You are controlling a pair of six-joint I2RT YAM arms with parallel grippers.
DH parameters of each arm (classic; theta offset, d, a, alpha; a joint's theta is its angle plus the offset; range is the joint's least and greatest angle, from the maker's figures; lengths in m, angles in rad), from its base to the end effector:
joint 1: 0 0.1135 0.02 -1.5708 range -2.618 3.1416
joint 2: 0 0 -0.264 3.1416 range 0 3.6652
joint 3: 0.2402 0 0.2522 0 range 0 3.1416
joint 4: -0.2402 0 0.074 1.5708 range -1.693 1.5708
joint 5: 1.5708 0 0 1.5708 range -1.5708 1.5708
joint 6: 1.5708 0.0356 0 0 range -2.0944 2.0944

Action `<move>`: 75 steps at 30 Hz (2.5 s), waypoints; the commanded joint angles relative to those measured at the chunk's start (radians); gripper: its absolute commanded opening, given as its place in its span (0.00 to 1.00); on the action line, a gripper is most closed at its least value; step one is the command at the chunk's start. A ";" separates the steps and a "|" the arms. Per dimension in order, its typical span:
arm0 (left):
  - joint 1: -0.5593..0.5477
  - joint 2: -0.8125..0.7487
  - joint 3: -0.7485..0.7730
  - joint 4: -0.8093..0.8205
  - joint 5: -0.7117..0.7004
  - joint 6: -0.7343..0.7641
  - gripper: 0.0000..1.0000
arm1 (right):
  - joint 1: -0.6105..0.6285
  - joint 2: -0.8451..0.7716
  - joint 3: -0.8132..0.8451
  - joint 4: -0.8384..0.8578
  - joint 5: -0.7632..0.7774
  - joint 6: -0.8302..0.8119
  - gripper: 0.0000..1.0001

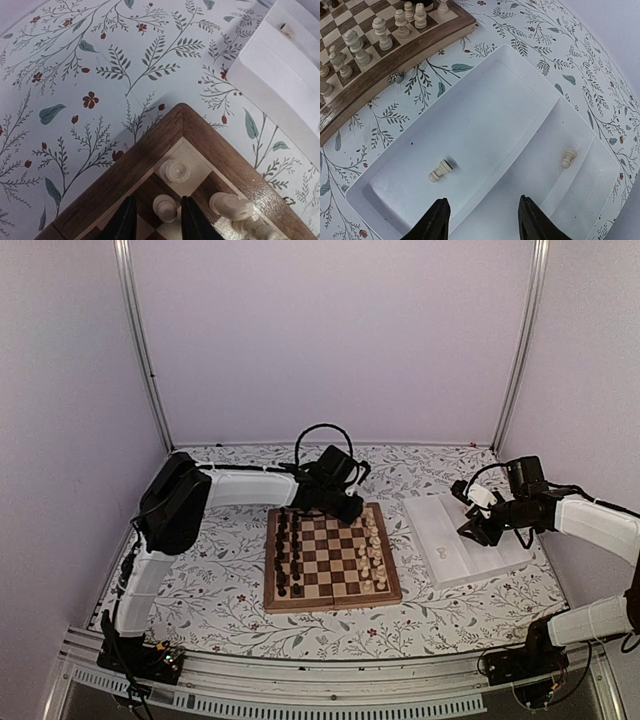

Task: Set up the chess pieces on the board
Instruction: Place the chess piece on the chessboard, then pick up the chess piece from the storage box.

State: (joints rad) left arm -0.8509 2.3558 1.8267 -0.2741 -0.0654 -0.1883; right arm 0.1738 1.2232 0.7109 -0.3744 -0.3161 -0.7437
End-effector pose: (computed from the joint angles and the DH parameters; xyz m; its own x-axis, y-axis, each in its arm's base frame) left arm 0.3475 -0.3928 0.1496 -0.6009 0.4019 -0.6909 0.6188 0.7811 -0.0838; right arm 0.2356 0.0526 0.2104 -0.3195 -0.7094 -0.6282 -0.7801 0.5732 -0.2506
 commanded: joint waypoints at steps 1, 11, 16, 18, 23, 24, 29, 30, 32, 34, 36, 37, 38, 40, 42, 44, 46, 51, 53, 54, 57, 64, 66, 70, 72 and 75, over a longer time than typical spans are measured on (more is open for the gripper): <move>-0.004 -0.146 -0.039 -0.001 -0.034 0.001 0.34 | -0.002 0.017 0.042 -0.044 -0.044 0.004 0.49; -0.008 -0.445 -0.283 0.089 -0.024 0.021 0.38 | 0.025 0.165 0.202 -0.242 -0.018 -0.167 0.40; -0.031 -0.560 -0.412 0.155 -0.005 -0.014 0.38 | 0.075 0.262 0.280 -0.285 0.107 -0.343 0.40; -0.043 -0.596 -0.448 0.171 -0.008 -0.017 0.38 | 0.096 0.307 0.314 -0.296 0.142 -0.386 0.40; -0.060 -0.665 -0.514 0.176 -0.019 -0.023 0.38 | 0.147 0.421 0.341 -0.302 0.237 -0.481 0.35; -0.060 -0.677 -0.523 0.176 -0.023 -0.024 0.38 | 0.155 0.435 0.341 -0.299 0.255 -0.497 0.35; -0.062 -0.703 -0.565 0.191 -0.041 -0.031 0.38 | 0.193 0.485 0.326 -0.286 0.310 -0.550 0.34; -0.062 -0.705 -0.570 0.195 -0.040 -0.034 0.38 | 0.202 0.491 0.323 -0.283 0.311 -0.555 0.34; -0.062 -0.703 -0.577 0.202 -0.036 -0.036 0.38 | 0.219 0.507 0.322 -0.277 0.351 -0.560 0.34; -0.062 -0.699 -0.581 0.204 -0.035 -0.039 0.39 | 0.233 0.522 0.321 -0.275 0.357 -0.560 0.34; -0.062 -0.694 -0.582 0.205 -0.034 -0.039 0.38 | 0.244 0.533 0.321 -0.274 0.357 -0.560 0.34; -0.062 -0.692 -0.584 0.205 -0.034 -0.039 0.38 | 0.250 0.537 0.319 -0.274 0.357 -0.559 0.35; -0.062 -0.692 -0.586 0.206 -0.036 -0.040 0.39 | 0.255 0.541 0.319 -0.275 0.355 -0.559 0.35; -0.062 -0.691 -0.589 0.209 -0.037 -0.037 0.39 | 0.264 0.550 0.321 -0.277 0.342 -0.557 0.35; -0.062 -0.688 -0.594 0.213 -0.037 -0.037 0.39 | 0.271 0.554 0.325 -0.279 0.328 -0.553 0.36; -0.061 -0.681 -0.595 0.218 -0.036 -0.038 0.39 | 0.277 0.563 0.336 -0.284 0.310 -0.547 0.36; -0.062 -0.672 -0.593 0.221 -0.029 -0.040 0.39 | 0.279 0.580 0.349 -0.292 0.279 -0.537 0.36; -0.062 -0.655 -0.588 0.226 -0.018 -0.043 0.39 | 0.281 0.602 0.358 -0.310 0.239 -0.518 0.35; -0.062 -0.651 -0.587 0.229 -0.013 -0.043 0.39 | 0.281 0.604 0.354 -0.312 0.225 -0.518 0.36; -0.061 -0.649 -0.586 0.230 -0.014 -0.043 0.39 | 0.281 0.604 0.354 -0.311 0.220 -0.518 0.36; -0.062 -0.641 -0.583 0.234 -0.007 -0.045 0.39 | 0.282 0.609 0.357 -0.321 0.197 -0.511 0.35; -0.062 -0.621 -0.566 0.234 0.004 -0.046 0.39 | 0.281 0.627 0.340 -0.332 0.207 -0.489 0.29; -0.061 -0.616 -0.563 0.233 0.006 -0.047 0.39 | 0.279 0.624 0.330 -0.329 0.214 -0.487 0.29; -0.062 -0.613 -0.561 0.231 0.011 -0.048 0.39 | 0.272 0.618 0.321 -0.330 0.237 -0.473 0.30; -0.062 -0.615 -0.562 0.230 0.011 -0.048 0.39 | 0.263 0.619 0.315 -0.334 0.245 -0.469 0.30; -0.062 -0.622 -0.566 0.230 0.010 -0.051 0.39 | 0.252 0.619 0.312 -0.344 0.250 -0.463 0.30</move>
State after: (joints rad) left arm -0.9070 1.7309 1.2442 -0.0639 -0.0616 -0.2333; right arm 0.4355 1.7927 1.0775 -0.6754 -0.0650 -1.2255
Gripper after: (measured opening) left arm 0.387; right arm 0.301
